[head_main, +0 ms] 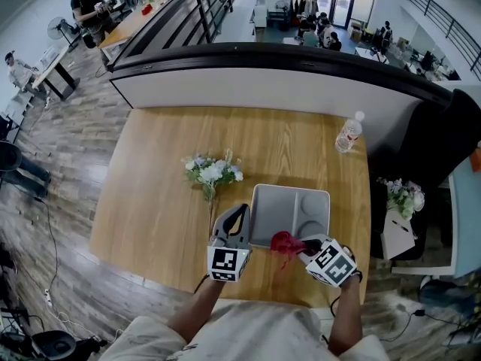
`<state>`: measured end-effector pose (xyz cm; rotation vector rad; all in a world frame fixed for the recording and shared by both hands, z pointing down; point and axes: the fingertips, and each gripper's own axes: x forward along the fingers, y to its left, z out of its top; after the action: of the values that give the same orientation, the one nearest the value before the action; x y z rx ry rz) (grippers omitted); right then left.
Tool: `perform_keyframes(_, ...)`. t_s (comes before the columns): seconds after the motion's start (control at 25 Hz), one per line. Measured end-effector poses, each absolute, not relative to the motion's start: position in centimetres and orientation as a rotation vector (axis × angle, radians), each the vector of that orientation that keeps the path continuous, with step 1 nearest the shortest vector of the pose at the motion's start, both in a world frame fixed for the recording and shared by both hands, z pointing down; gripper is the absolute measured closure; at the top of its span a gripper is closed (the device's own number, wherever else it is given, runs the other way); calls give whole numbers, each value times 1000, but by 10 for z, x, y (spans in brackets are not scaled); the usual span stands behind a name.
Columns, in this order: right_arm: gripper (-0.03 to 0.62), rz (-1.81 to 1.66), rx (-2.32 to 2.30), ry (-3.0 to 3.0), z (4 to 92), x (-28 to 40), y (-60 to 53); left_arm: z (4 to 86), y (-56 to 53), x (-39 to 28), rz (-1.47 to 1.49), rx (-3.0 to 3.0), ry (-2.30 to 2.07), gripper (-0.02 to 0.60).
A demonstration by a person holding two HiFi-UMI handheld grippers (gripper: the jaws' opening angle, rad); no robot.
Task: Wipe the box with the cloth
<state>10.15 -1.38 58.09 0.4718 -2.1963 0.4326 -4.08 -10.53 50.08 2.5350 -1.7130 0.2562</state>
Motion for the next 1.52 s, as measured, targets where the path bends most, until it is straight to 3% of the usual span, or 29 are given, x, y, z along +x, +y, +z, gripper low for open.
perform_keyframes(1.52, 526, 222, 1584, -2460, 468, 236, -98, 469, -124, 11, 155, 2515, -1789, 568)
